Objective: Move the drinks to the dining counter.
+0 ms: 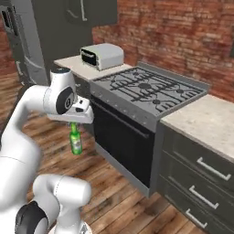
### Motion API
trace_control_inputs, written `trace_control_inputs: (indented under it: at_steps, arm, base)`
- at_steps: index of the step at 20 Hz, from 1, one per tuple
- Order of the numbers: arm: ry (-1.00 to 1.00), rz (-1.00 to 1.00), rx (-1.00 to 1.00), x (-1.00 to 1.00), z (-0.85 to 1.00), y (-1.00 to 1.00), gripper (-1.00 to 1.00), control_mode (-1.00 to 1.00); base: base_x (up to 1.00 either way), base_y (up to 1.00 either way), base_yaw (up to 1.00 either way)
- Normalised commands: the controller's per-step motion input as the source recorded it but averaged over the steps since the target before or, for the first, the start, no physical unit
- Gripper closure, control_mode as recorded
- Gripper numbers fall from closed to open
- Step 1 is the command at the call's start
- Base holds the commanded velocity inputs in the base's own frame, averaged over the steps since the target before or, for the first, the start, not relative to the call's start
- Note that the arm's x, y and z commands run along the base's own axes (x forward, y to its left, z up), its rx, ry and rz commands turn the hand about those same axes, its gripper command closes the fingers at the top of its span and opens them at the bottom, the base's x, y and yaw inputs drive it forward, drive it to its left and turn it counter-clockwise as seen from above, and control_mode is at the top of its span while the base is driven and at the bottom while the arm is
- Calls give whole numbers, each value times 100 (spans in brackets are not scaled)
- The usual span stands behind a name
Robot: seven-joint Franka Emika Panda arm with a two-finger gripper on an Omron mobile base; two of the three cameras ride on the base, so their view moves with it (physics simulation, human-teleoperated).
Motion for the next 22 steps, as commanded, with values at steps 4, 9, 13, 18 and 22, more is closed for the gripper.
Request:
trace_control_inputs:
  at_steps: [4,9,13,18,22]
  arm:
    - [0,0,0,0,0,0,100,100]
    - [0,0,0,0,0,0,100,100]
    - [0,0,0,0,0,0,100,100]
    - [0,0,0,0,0,0,100,100]
    - [0,0,0,0,0,0,100,100]
  base:
    - [13,49,81]
    - [60,12,74]
    - [94,0,67]
    - [100,-3,45]
    - [100,-3,19]
